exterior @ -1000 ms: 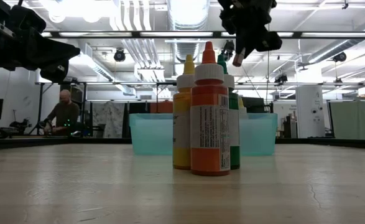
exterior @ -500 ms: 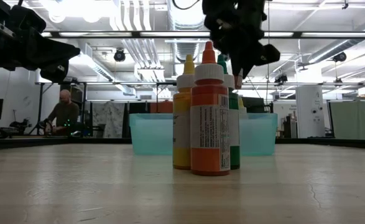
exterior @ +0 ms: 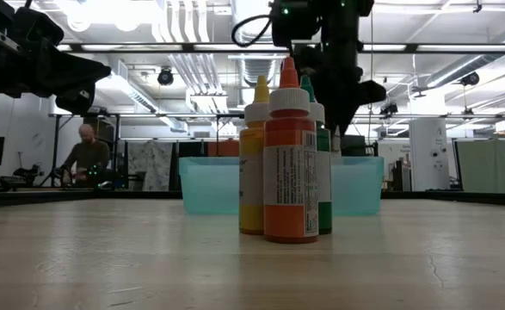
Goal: Pick & Place food coloring
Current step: Put the small orange food coloring bottle into the green container
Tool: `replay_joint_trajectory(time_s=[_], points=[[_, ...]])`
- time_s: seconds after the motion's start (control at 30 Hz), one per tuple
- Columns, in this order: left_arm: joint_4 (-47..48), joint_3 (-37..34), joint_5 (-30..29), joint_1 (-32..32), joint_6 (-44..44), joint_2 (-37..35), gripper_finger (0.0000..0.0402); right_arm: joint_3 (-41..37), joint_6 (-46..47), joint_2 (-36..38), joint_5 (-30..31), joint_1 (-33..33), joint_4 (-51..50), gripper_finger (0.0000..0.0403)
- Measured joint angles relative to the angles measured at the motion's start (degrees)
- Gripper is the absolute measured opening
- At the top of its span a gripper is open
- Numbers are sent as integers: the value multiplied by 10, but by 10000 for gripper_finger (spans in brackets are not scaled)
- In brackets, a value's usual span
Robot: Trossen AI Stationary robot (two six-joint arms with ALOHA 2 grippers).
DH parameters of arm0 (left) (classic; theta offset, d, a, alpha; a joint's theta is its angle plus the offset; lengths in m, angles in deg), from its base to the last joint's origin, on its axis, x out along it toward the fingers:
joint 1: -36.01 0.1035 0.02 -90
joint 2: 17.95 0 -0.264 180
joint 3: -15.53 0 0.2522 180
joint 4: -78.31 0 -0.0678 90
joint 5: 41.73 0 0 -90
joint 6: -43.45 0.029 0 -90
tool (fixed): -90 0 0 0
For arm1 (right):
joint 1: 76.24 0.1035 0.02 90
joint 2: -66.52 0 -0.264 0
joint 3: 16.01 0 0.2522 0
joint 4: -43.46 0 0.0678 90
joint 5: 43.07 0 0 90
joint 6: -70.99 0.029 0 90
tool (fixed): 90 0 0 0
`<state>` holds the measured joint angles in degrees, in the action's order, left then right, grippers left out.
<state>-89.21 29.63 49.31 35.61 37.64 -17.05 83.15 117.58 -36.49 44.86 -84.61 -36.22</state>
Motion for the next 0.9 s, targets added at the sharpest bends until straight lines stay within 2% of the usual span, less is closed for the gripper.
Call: replay_joint_trajectory(time_s=[0.23,0.9], points=[[0,0,0,0,0,0,0,-32,0,0,8,10,19,66],[0,0,0,0,0,0,0,-29,-23,-18,3,22,82,66]])
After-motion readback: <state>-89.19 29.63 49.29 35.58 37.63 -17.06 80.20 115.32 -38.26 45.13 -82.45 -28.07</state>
